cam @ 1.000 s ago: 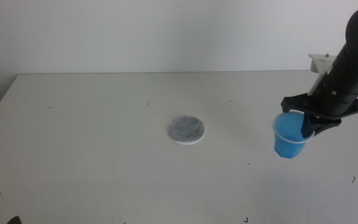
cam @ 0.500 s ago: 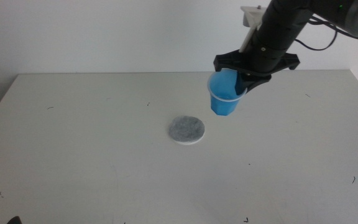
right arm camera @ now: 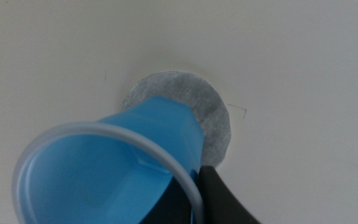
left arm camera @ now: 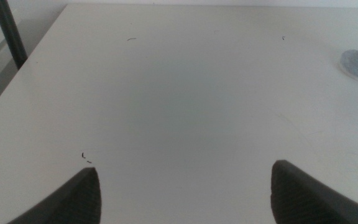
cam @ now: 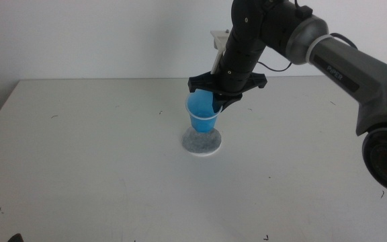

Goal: Place an empty cup on a cup mat.

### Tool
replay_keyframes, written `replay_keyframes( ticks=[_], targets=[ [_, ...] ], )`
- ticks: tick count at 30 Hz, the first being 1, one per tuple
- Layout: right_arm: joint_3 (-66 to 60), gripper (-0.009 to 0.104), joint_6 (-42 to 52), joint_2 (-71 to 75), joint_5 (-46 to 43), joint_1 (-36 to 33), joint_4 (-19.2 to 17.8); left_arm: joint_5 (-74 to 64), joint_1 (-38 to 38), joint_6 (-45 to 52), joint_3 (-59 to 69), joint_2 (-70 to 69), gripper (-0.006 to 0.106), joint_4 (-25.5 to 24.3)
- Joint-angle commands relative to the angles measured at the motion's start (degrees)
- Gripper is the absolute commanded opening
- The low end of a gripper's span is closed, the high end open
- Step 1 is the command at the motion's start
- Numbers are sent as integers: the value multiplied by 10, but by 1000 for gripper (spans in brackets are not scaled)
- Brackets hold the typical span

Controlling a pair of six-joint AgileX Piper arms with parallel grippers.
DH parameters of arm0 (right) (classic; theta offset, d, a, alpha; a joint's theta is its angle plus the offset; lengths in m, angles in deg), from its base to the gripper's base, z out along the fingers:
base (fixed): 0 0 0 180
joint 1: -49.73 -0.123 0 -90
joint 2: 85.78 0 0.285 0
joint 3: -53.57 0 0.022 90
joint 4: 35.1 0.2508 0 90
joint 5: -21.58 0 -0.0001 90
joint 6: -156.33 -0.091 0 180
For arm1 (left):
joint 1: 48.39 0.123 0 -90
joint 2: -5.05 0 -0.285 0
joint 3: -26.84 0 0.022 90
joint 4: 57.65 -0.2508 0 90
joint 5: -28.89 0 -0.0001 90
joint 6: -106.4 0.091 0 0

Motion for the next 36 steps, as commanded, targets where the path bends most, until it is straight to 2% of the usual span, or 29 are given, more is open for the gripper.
replay_keyframes(
  ticks=[1,6,17,20,25,27,28,30,33,36],
  targets=[
    [27,-1,-1,23,30,-3,0,39,1,-6,-3,-8,105,0],
    [29,-1,-1,-5,27,-4,14,39,1,-6,-3,-8,105,0],
    [29,-1,19,-19,28,-4,13,39,1,-6,-3,-8,105,0],
    [29,4,21,-19,26,-4,13,39,1,-6,-3,-8,105,0],
    [29,28,36,-17,26,-4,14,39,1,-6,-3,-8,105,0],
    [29,41,36,-15,26,-4,14,39,1,-6,-3,-8,105,0],
    [29,52,36,-10,25,-4,14,39,1,-6,-3,-8,105,0],
    [29,64,36,4,25,-5,12,39,1,-6,-3,-8,105,0],
    [29,75,34,38,30,-5,5,39,1,-6,-3,-7,105,0],
    [21,80,37,82,31,-5,-8,39,1,-6,-3,-7,105,0]
  ],
)
